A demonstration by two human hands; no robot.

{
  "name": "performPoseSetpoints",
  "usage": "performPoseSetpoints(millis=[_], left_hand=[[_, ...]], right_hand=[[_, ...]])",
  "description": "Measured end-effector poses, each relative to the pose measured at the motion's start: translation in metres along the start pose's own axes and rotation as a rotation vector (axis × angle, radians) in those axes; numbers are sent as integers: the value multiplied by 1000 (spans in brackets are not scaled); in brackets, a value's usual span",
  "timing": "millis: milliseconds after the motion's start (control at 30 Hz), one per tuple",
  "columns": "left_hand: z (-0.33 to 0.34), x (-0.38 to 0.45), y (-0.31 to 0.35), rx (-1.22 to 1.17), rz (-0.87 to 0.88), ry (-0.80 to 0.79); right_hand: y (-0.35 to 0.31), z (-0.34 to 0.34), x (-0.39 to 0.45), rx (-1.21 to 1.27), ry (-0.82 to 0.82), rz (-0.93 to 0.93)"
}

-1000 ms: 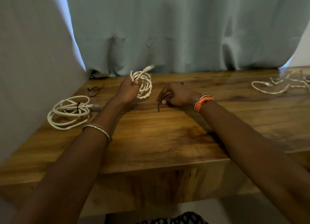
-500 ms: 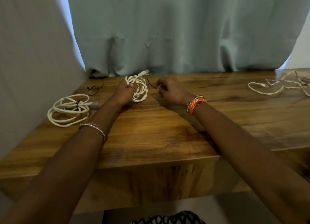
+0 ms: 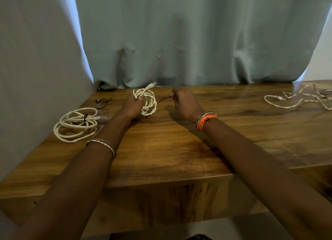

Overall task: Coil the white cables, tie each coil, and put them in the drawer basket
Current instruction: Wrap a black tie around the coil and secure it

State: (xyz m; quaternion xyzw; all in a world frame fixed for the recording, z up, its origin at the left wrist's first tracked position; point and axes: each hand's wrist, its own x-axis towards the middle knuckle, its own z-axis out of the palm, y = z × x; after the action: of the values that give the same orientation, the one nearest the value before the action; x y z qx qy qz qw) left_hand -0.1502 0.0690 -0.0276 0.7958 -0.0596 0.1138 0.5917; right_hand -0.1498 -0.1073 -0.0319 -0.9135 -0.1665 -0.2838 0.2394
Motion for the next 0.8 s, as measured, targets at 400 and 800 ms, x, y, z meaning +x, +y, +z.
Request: performPoseSetpoints(millis=[400,800], left_hand=[[10,6,-2,-221,-73,-97],[22,-6,13,-35,253,-55]], right_hand=[[-32,13,-6,362,76,23],[-37,20,-8,95,227,27]])
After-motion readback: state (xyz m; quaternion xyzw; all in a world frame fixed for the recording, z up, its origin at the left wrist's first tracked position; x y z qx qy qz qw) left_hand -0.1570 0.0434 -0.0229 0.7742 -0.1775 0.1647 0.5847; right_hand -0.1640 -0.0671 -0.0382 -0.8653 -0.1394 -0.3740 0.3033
